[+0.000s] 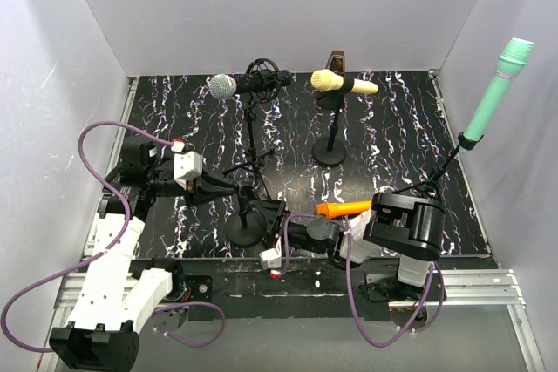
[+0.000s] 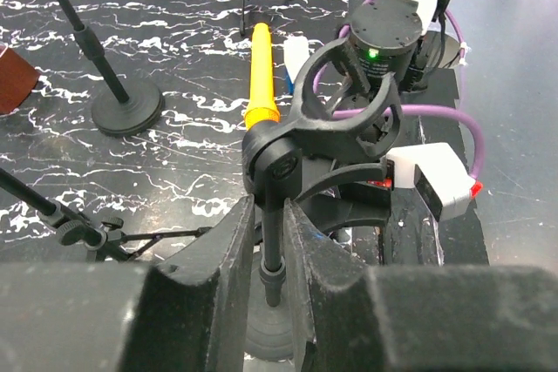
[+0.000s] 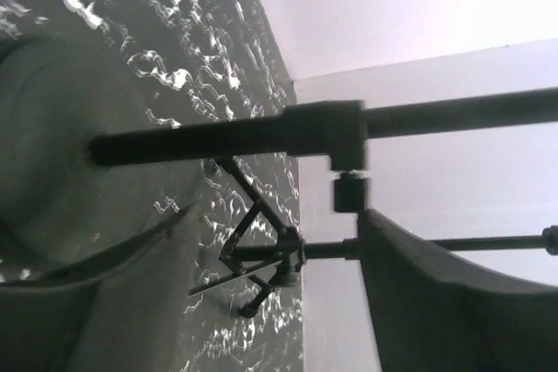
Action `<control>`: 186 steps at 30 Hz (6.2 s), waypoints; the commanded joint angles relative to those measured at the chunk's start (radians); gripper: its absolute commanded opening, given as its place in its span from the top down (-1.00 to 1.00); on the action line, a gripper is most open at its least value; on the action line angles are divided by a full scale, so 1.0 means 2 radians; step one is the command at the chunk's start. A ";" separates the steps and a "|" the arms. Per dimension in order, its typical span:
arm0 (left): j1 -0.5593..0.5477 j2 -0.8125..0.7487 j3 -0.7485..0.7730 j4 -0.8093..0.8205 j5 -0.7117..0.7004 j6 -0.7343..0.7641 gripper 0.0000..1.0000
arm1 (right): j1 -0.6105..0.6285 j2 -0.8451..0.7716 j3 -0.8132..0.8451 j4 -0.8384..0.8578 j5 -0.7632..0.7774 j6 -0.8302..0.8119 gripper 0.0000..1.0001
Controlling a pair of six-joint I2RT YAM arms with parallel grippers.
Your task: Remove the microphone from the stand
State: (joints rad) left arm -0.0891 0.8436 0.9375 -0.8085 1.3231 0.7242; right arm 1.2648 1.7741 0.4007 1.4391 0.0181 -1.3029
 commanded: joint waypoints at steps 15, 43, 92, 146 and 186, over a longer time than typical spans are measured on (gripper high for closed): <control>-0.001 -0.010 0.002 -0.063 -0.006 0.045 -0.17 | -0.038 -0.280 0.033 -0.480 -0.031 0.340 -0.68; -0.002 0.032 0.024 -0.063 0.060 0.026 0.00 | -0.232 -0.017 0.287 -0.434 -0.564 1.061 -0.41; 0.001 0.031 0.011 -0.046 0.063 0.012 0.03 | -0.232 0.049 0.313 -0.433 -0.588 1.047 0.22; 0.016 0.011 -0.015 0.015 0.049 -0.032 1.00 | 0.036 0.020 0.008 0.082 0.081 -0.070 -0.26; 0.025 0.015 -0.015 0.018 0.064 -0.053 1.00 | -0.262 0.024 0.297 -0.427 -0.555 1.089 -0.31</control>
State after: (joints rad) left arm -0.0402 0.8772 0.9154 -0.7467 1.4178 0.6495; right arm 0.7578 1.8023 0.9962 0.3557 -1.0695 0.6811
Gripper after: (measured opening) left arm 0.274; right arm 0.654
